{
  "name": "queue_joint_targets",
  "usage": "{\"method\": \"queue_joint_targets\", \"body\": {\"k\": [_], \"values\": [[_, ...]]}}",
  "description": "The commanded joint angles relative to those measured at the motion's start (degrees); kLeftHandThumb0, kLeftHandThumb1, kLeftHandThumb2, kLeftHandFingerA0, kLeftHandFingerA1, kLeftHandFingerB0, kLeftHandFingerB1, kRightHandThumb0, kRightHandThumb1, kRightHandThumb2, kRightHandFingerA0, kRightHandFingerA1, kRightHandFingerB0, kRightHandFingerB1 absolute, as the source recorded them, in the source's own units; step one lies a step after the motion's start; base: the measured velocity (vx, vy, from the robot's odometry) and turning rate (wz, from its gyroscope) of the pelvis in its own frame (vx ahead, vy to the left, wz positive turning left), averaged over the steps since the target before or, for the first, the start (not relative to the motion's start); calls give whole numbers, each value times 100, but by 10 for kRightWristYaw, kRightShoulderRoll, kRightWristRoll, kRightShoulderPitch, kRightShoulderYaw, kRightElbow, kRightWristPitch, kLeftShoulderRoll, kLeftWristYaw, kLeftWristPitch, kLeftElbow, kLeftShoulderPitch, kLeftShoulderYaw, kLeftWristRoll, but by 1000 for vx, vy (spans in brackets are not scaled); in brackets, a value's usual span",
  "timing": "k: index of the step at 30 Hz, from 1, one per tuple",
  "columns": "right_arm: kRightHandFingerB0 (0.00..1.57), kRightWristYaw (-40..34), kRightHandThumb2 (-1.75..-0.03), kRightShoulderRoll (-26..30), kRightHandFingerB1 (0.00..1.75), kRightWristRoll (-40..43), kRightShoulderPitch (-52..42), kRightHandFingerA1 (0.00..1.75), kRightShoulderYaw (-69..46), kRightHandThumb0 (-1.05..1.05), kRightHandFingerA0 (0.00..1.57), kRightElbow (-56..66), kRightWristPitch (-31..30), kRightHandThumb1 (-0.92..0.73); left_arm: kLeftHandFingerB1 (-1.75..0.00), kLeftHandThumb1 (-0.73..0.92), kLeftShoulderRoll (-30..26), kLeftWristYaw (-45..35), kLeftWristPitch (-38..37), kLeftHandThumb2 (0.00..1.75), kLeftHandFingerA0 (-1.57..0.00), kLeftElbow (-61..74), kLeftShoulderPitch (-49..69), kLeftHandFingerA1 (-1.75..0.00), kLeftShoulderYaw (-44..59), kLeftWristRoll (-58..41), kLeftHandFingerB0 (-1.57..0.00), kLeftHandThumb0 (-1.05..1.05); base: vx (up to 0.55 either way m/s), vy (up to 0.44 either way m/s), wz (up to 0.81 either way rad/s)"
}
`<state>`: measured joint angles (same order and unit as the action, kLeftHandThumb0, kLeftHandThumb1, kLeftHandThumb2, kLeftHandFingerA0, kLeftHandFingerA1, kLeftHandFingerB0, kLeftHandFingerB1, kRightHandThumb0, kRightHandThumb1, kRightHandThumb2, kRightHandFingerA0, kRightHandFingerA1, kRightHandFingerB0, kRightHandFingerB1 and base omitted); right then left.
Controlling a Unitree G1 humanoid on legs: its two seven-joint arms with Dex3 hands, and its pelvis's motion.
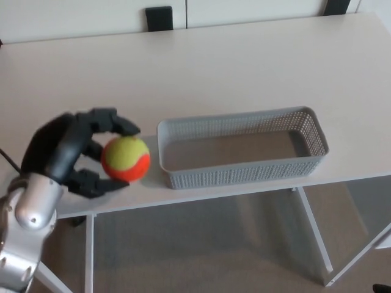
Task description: The robot walk towards a table in front and uses its left hand to pickup a tennis ball on the left side and put it in a container on the right hand side
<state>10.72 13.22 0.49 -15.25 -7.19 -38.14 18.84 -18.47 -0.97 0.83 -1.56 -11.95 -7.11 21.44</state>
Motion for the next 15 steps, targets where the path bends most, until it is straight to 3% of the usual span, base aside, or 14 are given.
{"method": "queue_joint_targets", "body": {"k": [1, 3, 5, 7, 12, 15], "values": [[36, 2, -64, 6, 42, 5, 4, 47, -4, -30, 50, -7, -11, -50, -77, 33, 6, -7, 9, 85, -155, 37, -44, -79, 22, -13, -121, -5, 0, 0, 0], [39, 2, -57, 5, 37, 6, 3, 43, -4, -23, 54, -7, -10, -56, -77, 34, 10, -10, -1, 85, -156, 37, -54, -79, 22, -19, -123, -7, 0, 0, 0], [36, 2, -64, 4, 42, 6, 1, 47, -4, -30, 51, -6, -11, -50, -76, 36, 14, -16, 0, 84, -156, 42, -57, -79, 18, -19, -123, -12, 0, 0, 0], [38, 1, -57, 4, 37, 6, -2, 43, -4, -22, 55, -3, -11, -56, -74, 35, 20, -15, -3, 84, -155, 47, -58, -78, 8, -13, -123, -13, 0, 0, 0], [37, 4, -63, 5, 42, 7, 0, 46, -4, -27, 51, 6, -11, -51, -73, 34, 40, -17, 18, 84, -155, 52, -64, -77, -12, 1, -123, -11, 0, 0, 0], [39, 4, -56, 9, 37, 3, 1, 42, -2, -22, 55, 7, -17, -56, -71, 38, 48, -15, 25, 73, -155, 49, -68, -75, -40, 29, -122, -12, 0, 0, 0]]}}
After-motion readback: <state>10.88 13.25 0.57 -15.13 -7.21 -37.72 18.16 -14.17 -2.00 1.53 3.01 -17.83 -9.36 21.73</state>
